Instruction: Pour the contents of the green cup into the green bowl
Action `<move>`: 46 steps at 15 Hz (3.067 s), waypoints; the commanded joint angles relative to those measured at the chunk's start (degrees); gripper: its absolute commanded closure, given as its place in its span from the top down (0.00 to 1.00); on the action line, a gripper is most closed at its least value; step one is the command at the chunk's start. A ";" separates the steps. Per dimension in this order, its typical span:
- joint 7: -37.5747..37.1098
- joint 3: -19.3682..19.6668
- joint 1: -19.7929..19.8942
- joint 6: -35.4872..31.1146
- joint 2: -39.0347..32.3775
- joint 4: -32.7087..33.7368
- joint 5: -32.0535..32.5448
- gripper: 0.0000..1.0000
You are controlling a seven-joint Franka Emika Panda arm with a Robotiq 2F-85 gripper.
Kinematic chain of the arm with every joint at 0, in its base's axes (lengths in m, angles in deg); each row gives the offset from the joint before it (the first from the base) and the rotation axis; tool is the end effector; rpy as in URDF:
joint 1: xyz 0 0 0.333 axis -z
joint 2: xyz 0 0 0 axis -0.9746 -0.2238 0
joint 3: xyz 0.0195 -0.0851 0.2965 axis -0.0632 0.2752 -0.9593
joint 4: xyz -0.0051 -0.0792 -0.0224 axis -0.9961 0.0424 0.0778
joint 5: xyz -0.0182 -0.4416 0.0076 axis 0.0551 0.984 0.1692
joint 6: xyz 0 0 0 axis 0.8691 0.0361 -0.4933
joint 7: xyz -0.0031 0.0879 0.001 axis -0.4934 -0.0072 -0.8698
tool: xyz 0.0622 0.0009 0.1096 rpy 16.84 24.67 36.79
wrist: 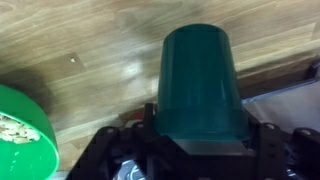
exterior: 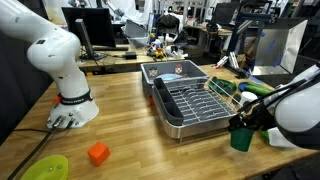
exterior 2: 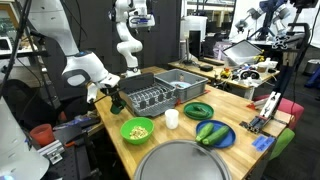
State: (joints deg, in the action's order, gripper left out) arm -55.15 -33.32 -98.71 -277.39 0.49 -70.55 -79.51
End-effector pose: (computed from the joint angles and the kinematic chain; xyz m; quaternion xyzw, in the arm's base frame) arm 0.3692 0.1886 0.1109 -0.9731 0.1184 -0.1872 0.0634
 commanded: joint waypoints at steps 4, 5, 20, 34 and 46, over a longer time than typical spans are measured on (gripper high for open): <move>0.54 2.33 -2.13 0.02 0.23 -0.12 -1.52 0.52; 0.50 3.05 -3.05 0.01 0.25 -0.24 -2.53 0.52; 2.03 37.15 -42.33 -1.60 -16.73 5.93 -27.83 0.52; 3.00 44.49 -49.34 -0.96 -20.12 8.79 -28.77 0.52; 4.01 50.04 -56.77 -0.22 -23.66 9.65 -26.03 0.52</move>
State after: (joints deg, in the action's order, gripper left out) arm -52.24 15.90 -154.83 -277.62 -21.69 -61.27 -105.63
